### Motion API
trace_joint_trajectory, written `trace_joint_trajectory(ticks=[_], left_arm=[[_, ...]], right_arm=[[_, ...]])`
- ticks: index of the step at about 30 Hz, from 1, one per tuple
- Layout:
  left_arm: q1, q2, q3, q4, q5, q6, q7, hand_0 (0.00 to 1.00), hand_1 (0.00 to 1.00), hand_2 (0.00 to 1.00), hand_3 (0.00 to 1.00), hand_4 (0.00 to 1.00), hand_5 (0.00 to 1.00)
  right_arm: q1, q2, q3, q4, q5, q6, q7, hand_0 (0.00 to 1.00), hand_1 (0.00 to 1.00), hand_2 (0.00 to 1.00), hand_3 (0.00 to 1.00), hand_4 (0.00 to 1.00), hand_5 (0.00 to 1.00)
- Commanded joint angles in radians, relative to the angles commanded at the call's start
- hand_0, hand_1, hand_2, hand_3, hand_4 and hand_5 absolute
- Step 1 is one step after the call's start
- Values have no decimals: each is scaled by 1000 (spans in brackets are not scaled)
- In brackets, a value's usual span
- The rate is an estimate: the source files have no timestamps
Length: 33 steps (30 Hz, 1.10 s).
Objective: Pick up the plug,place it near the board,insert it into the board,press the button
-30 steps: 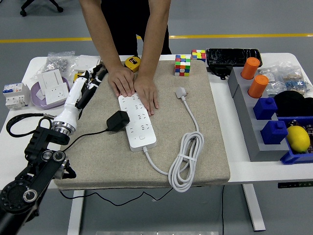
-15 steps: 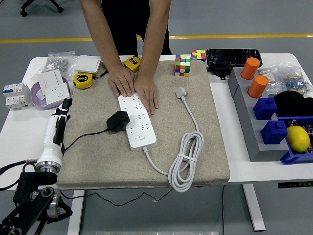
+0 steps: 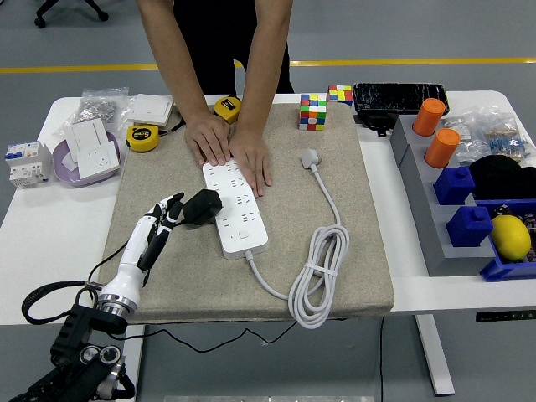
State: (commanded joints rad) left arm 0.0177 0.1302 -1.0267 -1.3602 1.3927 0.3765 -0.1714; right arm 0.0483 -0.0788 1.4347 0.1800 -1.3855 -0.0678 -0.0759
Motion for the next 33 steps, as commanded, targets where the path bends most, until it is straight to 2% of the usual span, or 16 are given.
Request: trace_joint_trajectory(ticks=[18,33], left_arm=[[-70,-9,50,49,73,-24,31,998,977,928,866,998,998],[-129,-4,69,56,191,-31,57,998,977,922,864,998,998]], right_arm=[[4,3,3,0,3,-1,1,787,695,706,748,998,983],[7,3,3,0,4,-1,0,787,695,706,748,998,983]])
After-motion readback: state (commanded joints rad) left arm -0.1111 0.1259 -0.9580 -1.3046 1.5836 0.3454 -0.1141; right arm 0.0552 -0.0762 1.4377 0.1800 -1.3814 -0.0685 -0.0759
